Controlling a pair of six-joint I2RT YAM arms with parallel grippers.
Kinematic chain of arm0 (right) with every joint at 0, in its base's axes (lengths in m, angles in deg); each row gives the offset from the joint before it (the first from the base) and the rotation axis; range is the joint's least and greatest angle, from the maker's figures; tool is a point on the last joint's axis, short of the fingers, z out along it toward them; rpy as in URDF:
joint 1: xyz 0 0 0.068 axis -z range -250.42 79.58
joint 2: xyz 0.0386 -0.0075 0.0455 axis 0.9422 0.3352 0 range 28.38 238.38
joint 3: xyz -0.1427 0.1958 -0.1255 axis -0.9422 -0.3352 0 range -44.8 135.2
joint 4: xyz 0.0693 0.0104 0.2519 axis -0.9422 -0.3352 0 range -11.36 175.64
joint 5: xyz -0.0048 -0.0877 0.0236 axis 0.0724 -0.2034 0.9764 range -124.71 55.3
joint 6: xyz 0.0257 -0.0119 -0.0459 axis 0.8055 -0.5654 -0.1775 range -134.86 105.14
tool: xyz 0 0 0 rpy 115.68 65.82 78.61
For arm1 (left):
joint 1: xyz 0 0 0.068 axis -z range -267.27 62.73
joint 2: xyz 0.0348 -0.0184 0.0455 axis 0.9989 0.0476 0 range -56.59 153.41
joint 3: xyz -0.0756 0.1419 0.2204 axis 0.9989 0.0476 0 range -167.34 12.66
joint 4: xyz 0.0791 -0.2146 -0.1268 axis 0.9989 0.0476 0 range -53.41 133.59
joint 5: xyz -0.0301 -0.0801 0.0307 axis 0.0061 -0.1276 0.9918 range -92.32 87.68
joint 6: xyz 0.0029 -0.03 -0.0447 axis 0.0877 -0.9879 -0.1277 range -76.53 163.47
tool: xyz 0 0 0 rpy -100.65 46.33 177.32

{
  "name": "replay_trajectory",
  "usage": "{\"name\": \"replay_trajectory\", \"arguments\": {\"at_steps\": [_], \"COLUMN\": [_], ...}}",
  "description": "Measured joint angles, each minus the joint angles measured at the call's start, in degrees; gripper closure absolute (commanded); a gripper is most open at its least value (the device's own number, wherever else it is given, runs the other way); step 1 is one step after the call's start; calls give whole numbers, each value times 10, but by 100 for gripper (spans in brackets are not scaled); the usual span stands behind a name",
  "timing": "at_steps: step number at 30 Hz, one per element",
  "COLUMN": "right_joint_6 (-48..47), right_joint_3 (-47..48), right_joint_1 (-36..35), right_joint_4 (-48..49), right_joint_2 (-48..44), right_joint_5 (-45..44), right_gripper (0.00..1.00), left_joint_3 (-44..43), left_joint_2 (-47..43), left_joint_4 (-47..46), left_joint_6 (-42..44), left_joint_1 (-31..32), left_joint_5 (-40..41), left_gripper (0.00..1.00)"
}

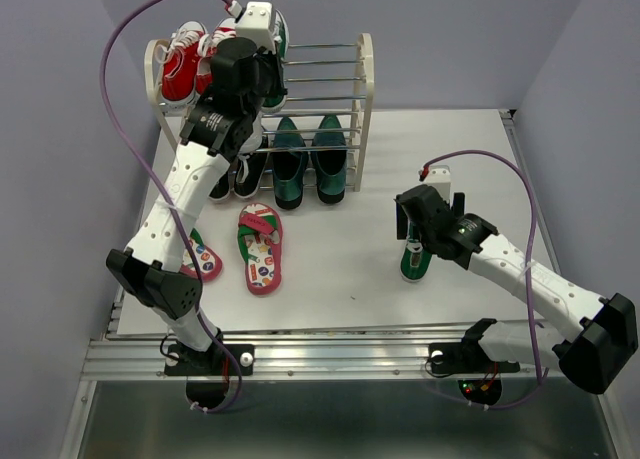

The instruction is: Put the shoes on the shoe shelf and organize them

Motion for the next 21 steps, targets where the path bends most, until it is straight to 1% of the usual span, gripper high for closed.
{"name": "replay_trajectory", "arguments": {"at_steps": [3,5,12,16,21], "right_joint_6": [0,0,1,2,1], "right_joint_3": [0,0,-1,-1,-1], "right_joint_1": [0,0,0,0,0], "right_joint_4": [0,0,0,0,0], "right_joint_2": [0,0,0,0,0], "right_joint_5": [0,0,0,0,0], "right_gripper": [0,0,0,0,0], "left_joint_3": [15,32,111,142,147], "left_joint_2": [-2,-6,-47,-66,-68], "left_joint_4": [-8,-30,-97,-118,-120], "left_joint_6": [3,10,28,43,49], "left_joint_1": [-1,-1,-7,-8,-8], "left_joint_5": [-15,-31,-80,-111,-104], "left_gripper": [100,100,100,100,100]}}
